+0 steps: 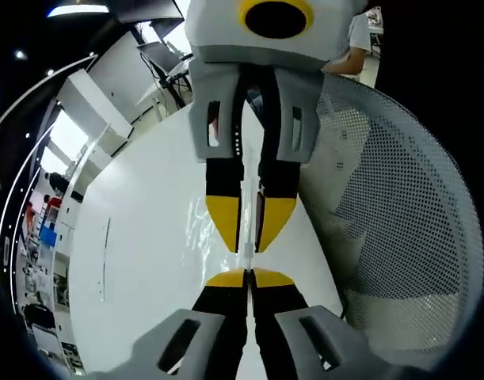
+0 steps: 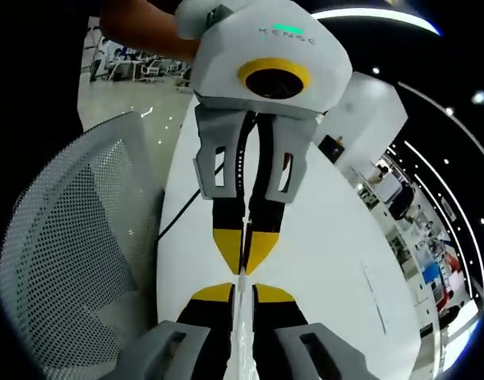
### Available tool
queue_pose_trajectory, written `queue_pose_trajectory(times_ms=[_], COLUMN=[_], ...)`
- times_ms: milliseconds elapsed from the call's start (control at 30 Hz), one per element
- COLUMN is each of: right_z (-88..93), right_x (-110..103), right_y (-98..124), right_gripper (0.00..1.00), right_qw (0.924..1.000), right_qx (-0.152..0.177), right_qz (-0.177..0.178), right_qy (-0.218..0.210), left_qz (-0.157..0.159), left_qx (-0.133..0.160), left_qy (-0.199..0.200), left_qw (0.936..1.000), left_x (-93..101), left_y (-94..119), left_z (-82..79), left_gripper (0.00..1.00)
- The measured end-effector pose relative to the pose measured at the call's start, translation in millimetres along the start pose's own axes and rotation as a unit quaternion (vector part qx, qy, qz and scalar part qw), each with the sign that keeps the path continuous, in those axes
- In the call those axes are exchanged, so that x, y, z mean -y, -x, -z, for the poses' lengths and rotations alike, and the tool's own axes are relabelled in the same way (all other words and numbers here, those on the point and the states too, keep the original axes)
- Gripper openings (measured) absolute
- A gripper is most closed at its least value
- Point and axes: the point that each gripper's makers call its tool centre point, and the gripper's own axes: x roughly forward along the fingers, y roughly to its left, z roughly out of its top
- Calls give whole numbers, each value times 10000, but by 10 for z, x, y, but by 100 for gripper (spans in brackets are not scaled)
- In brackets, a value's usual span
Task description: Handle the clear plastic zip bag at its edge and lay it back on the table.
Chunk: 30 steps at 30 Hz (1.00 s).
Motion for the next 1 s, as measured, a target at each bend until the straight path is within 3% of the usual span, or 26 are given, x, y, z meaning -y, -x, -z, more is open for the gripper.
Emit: queue_pose_trajectory(times_ms=[1000], right_z=[26], right_x=[18], right_y=[1], right_gripper=[0], right_qw=[10000], right_qx=[-32], right_qz=[19], right_qy=[26], left_qz=[63], left_qx=[105], left_qy=[91], left_qw=[9999], left_x=[-14], left_y=[9], left_z=[-42], left_gripper=[0])
